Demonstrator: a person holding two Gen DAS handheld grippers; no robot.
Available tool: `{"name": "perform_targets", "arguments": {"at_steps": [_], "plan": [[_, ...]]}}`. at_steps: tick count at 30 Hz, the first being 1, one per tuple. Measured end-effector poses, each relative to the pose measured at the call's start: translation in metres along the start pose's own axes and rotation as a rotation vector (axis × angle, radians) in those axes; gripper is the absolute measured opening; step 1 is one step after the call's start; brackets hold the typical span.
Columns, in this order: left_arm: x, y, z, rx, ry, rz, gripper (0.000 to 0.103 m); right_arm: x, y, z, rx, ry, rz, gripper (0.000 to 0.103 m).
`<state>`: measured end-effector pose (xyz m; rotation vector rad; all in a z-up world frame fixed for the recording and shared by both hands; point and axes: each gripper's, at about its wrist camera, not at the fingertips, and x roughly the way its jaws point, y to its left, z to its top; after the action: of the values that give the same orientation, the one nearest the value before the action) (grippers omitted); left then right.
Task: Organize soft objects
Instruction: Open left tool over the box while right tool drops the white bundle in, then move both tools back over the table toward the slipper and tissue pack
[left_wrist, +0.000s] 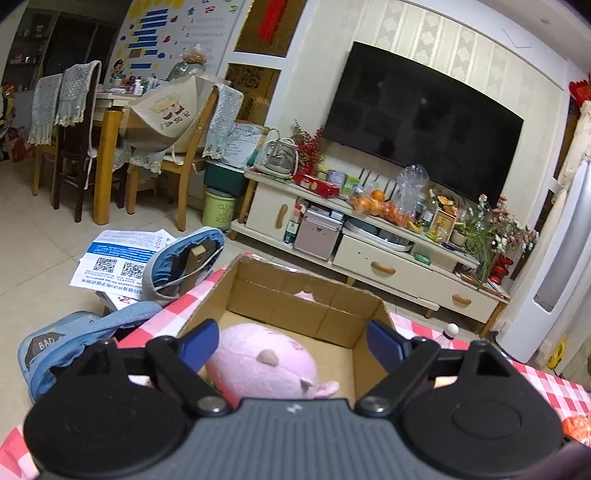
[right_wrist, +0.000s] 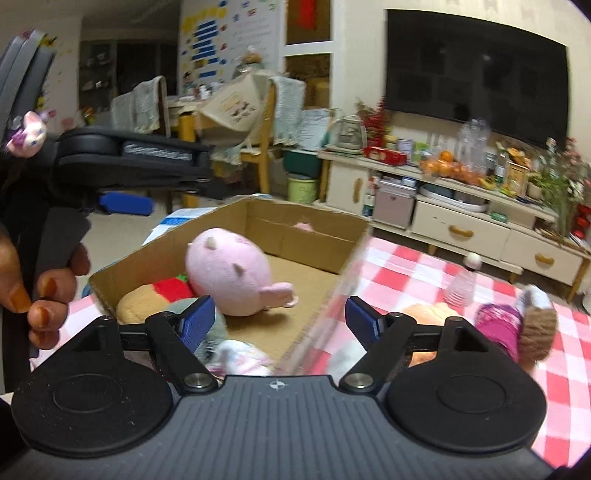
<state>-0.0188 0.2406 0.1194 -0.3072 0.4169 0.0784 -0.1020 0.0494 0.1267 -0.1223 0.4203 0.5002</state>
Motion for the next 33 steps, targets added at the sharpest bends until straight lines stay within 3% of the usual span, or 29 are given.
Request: {"name": "perform_targets", "arguments": {"at_steps": [20,33], "plan": [[0.002,-0.053,-0.021,0.153,0.039,-0.068,0.094,-0.036,-0.074,-0.059,0.246,0.003,-0.166,0.099],[0.004,-0.083,-0.033,0.233,0.054,-0.089,0.099,-0.021,-0.068,-0.093,0.190,0.129,-0.109,0.100]]}}
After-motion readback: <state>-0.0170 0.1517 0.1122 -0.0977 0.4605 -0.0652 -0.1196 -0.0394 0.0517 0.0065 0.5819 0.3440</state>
